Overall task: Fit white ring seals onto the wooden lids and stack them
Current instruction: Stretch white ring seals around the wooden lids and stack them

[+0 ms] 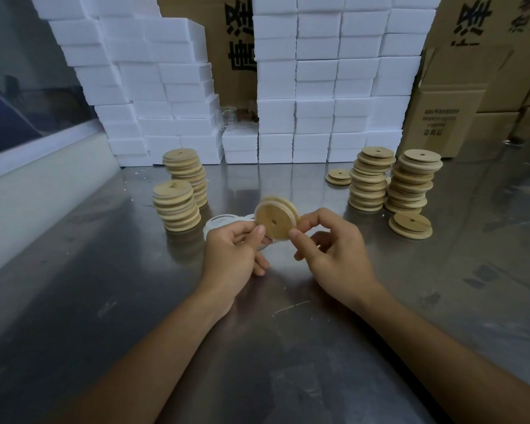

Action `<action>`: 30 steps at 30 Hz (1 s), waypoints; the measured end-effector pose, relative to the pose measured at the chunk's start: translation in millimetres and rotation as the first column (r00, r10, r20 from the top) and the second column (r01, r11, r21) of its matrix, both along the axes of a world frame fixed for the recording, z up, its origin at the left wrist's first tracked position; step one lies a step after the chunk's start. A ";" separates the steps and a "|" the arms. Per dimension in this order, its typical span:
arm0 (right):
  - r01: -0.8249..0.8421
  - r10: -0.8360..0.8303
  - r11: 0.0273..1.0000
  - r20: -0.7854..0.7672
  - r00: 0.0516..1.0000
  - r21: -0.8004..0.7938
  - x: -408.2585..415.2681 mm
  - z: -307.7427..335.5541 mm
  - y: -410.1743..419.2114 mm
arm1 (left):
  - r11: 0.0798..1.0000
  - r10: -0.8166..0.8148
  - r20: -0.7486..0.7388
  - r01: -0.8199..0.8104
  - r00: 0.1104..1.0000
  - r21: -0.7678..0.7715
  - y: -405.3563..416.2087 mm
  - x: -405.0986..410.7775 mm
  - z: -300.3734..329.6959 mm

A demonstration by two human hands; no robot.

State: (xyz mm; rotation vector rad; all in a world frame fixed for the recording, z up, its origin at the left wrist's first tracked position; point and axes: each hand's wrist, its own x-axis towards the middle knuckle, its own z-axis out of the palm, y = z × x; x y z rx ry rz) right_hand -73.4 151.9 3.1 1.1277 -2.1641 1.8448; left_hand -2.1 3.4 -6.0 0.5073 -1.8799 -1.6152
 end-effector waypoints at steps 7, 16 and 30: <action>0.072 -0.067 0.996 -0.103 0.992 0.044 -0.7 0.7 2.0 | 0.987 0.072 0.013 -0.069 0.997 -0.146 1.4 0.6 -1.8; 0.122 -0.123 0.992 0.018 0.992 0.027 -2.8 -1.0 0.9 | 0.969 0.246 -0.126 -0.239 0.961 0.066 -37.7 5.8 28.3; 0.096 -0.098 0.995 0.038 0.994 0.036 -5.2 -1.6 -0.6 | 0.860 0.367 -0.117 -0.289 0.923 0.420 -100.1 12.6 51.5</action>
